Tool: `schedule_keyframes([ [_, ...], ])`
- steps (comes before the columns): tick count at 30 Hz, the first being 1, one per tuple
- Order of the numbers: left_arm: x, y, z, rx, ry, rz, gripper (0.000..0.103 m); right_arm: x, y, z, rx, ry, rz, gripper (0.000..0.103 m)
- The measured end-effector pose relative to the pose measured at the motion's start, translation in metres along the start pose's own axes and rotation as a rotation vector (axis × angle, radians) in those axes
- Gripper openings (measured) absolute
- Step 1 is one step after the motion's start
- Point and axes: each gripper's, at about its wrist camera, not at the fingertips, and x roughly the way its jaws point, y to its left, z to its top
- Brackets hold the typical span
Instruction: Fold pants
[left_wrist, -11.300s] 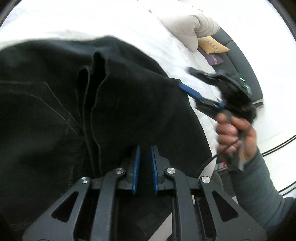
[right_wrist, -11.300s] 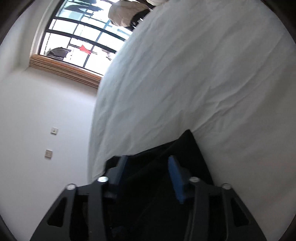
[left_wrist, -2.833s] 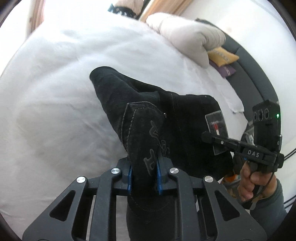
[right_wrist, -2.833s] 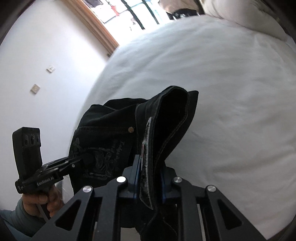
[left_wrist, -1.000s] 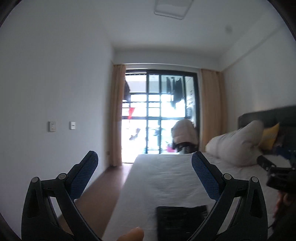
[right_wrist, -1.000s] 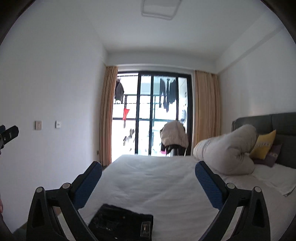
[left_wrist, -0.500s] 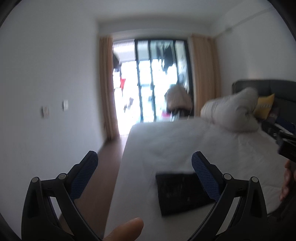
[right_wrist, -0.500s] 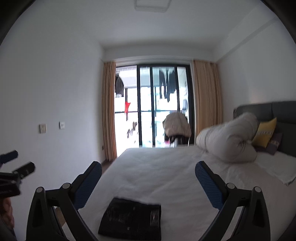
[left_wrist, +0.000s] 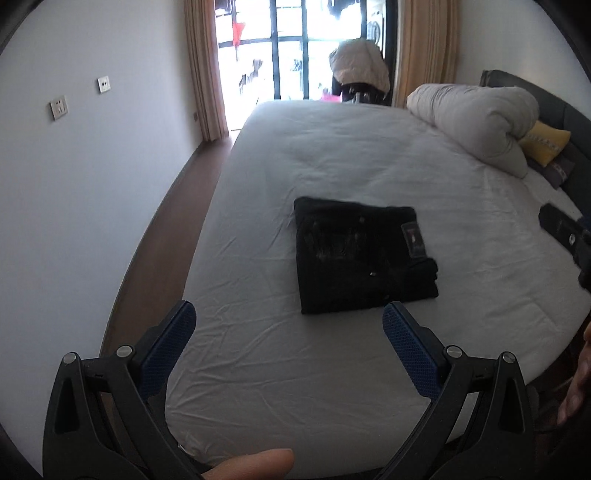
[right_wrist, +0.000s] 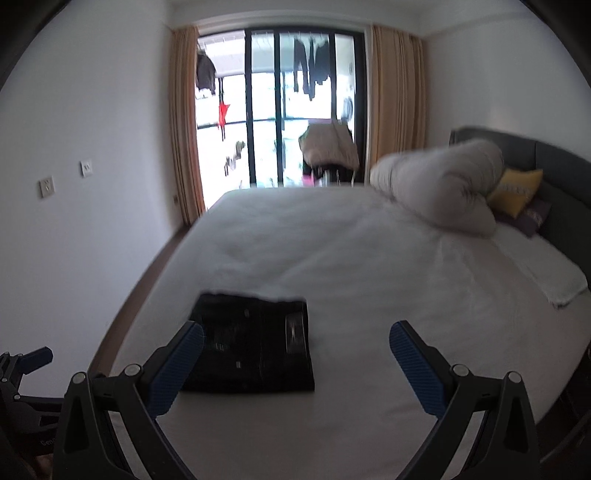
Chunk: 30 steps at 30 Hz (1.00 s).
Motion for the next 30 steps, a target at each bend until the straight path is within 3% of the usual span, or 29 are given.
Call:
schedule_keyframes([
  [9,0.051,0.014,-0.005,-0.019,0.053,0.017,0.103,0.023,0.006,-0.021,-0.016,0.113,0.014,0.103],
  [30,0.039,0.018,0.002,-0.018,0.066,0.010,0.103,0.044,0.009,-0.039,-0.043,0.204,0.021,0.103],
])
